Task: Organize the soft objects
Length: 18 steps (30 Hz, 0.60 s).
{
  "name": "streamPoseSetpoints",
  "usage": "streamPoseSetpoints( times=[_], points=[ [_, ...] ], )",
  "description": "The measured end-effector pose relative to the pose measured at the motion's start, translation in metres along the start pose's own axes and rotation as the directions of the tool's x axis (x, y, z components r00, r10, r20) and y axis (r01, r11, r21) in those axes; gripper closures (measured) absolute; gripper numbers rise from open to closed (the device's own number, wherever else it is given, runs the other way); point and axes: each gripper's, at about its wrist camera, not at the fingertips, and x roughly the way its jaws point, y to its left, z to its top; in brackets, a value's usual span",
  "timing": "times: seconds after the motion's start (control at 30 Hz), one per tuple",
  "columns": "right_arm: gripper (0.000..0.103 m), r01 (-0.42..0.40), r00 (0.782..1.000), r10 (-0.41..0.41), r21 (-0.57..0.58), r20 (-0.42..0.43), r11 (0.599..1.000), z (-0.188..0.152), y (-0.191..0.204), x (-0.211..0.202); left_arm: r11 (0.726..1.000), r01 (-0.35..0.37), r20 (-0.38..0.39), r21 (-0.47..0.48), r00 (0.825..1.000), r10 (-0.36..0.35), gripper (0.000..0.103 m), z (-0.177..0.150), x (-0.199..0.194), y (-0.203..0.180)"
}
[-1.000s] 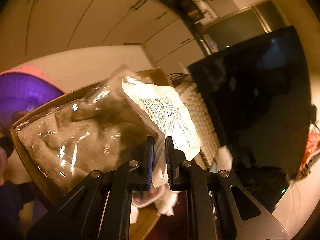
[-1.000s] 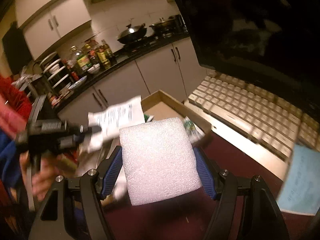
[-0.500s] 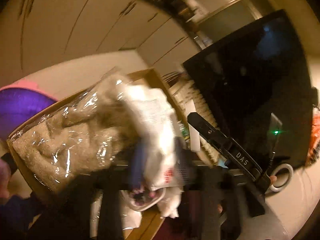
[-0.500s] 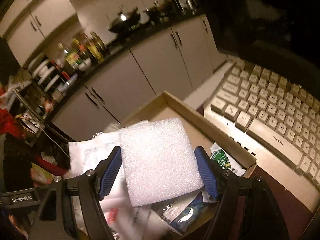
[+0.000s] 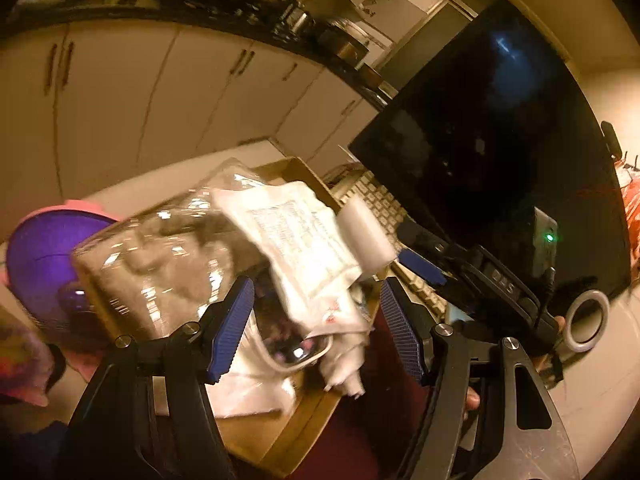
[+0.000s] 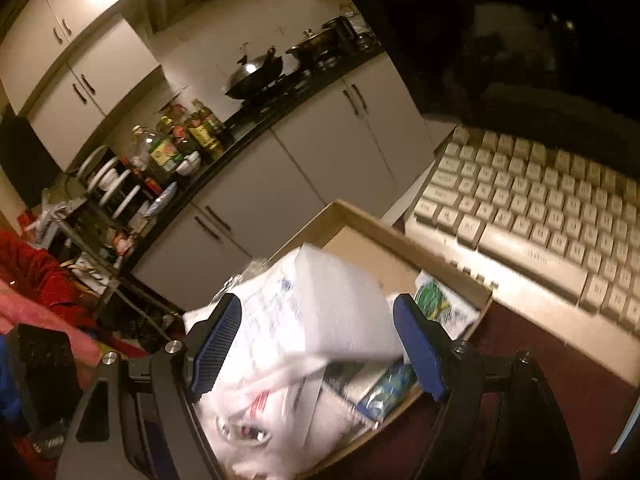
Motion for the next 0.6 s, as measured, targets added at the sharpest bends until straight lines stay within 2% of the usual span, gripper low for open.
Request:
streamPoseSetpoints(
  times=[0.1,0.2,0.3,0.37,0.43,0.53,0.6],
  points=[
    [0.024,-0.016,1.000,0.015,-0.018,-0.003,1.000,-0.010,0.007,-0.014,0.998,-0.049,0.024,0.040,0.999,0.048,0.038,-0.011,-0.011,-0.004],
    [0.026,0.009,1.000,-0.009,-0.046,0.010,0.999,-0.011,0.016,-0.017,0.995,-0.072,0.044,0.069,0.997,0.069,0.038,-0.025,-0.013,-0.010],
    [0.033,-0.045,0.999,0.045,-0.023,-0.002,0.999,-0.004,0.019,-0.001,0.996,-0.059,0.019,0.065,0.998,0.058,0.038,-0.032,-0.009,-0.013],
    [0.035,-0.025,0.999,0.025,-0.026,-0.020,0.999,-0.001,0.023,0.015,0.996,-0.058,0.003,0.072,0.998,0.058,0.038,-0.034,-0.012,-0.013],
    [0.042,-0.022,0.999,0.020,-0.045,-0.045,0.999,-0.004,0.027,0.022,0.994,-0.067,0.015,0.082,0.998,0.066,0.038,-0.035,-0.020,-0.013],
    [0.042,-0.066,0.998,0.066,-0.049,0.015,0.997,-0.014,0.033,-0.001,0.989,-0.113,0.048,0.094,0.993,0.109,0.038,-0.037,-0.028,-0.011],
    [0.042,-0.058,0.998,0.060,-0.048,0.031,0.997,-0.023,0.036,-0.017,0.980,-0.155,0.052,0.129,0.987,0.149,0.038,-0.041,-0.028,-0.014]
  ],
)
